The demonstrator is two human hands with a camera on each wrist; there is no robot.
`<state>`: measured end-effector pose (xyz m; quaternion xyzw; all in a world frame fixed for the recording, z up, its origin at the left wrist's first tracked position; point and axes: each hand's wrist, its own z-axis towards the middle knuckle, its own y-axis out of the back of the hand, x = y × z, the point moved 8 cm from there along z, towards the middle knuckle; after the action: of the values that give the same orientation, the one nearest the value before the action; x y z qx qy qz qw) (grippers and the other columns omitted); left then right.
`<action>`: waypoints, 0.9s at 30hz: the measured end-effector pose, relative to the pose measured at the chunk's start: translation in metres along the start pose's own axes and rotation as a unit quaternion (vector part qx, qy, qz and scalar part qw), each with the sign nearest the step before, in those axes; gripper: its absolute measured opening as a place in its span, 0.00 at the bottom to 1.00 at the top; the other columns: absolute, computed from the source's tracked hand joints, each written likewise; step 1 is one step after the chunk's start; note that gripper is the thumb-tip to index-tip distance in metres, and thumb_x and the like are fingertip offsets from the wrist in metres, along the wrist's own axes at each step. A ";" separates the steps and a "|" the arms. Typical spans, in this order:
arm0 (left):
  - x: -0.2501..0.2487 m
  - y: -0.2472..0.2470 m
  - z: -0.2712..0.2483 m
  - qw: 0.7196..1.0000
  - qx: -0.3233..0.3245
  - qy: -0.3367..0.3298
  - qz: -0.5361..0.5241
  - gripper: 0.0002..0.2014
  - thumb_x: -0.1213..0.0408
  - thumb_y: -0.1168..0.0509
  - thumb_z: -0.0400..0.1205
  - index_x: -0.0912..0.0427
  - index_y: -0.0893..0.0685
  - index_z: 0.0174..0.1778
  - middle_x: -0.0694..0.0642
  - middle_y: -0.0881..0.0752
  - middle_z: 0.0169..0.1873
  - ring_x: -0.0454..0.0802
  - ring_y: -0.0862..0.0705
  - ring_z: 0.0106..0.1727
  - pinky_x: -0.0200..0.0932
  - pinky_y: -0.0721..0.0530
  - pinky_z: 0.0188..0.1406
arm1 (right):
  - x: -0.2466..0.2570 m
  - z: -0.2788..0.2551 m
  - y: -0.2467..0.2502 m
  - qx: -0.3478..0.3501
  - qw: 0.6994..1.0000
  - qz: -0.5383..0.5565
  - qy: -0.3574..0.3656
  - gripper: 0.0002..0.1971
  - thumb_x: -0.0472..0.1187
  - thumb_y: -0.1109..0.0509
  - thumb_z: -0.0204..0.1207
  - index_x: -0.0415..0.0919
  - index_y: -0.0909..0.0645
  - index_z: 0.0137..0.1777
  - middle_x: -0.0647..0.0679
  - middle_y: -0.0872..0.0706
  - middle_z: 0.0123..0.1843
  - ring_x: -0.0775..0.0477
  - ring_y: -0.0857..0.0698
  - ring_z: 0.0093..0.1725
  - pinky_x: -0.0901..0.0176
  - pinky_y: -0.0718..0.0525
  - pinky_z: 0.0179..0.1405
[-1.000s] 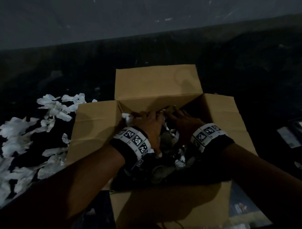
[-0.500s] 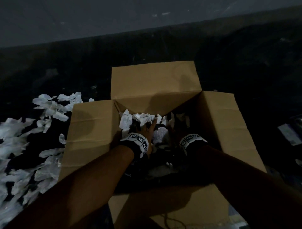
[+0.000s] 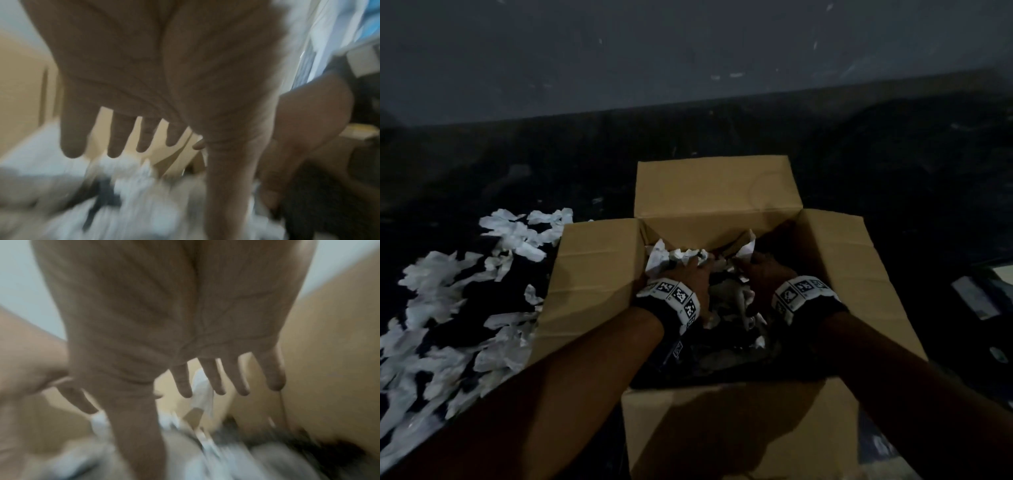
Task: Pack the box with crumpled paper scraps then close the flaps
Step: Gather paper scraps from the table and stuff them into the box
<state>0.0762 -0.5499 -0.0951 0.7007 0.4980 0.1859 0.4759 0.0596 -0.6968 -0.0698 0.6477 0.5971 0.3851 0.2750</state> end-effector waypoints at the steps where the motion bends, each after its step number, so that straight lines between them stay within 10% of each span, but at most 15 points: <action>1: -0.005 0.015 -0.009 1.000 -0.028 -0.004 -0.012 0.53 0.49 0.24 0.75 0.53 0.51 0.89 0.59 0.45 0.87 0.62 0.41 0.86 0.62 0.35 0.83 | 0.003 -0.004 0.007 -0.022 1.000 -0.001 0.007 0.49 0.51 0.18 0.63 0.54 0.43 0.81 0.40 0.38 0.80 0.32 0.33 0.77 0.36 0.27 0.72; 4: -0.014 0.054 -0.038 0.996 -0.085 -0.025 -0.027 0.42 0.48 0.24 0.75 0.50 0.34 0.83 0.56 0.31 0.80 0.62 0.29 0.79 0.64 0.32 0.79 | 0.016 -0.022 0.029 -0.067 0.998 -0.021 0.000 0.47 0.55 0.19 0.61 0.62 0.40 0.78 0.43 0.42 0.82 0.32 0.33 0.76 0.36 0.24 0.70; 12: 0.036 0.091 -0.111 0.988 -0.148 -0.003 -0.045 0.39 0.46 0.25 0.75 0.47 0.32 0.82 0.58 0.27 0.76 0.64 0.22 0.72 0.58 0.18 0.66 | 0.067 -0.058 0.053 -0.086 0.996 -0.021 -0.019 0.36 0.57 0.23 0.69 0.49 0.30 0.75 0.41 0.37 0.81 0.33 0.30 0.75 0.39 0.22 0.68; 27: 0.318 0.076 -0.274 0.949 -0.241 0.156 -0.134 0.38 0.44 0.25 0.74 0.45 0.29 0.80 0.55 0.29 0.77 0.57 0.24 0.75 0.56 0.20 0.71 | 0.396 -0.027 0.075 -0.221 0.957 0.052 0.178 0.32 0.57 0.27 0.70 0.52 0.28 0.74 0.48 0.30 0.75 0.43 0.28 0.74 0.46 0.24 0.71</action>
<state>0.0522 -0.1436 0.0328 0.4542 0.5954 0.3416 0.5678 0.0760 -0.3198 0.0740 0.5221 0.5019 0.6304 0.2795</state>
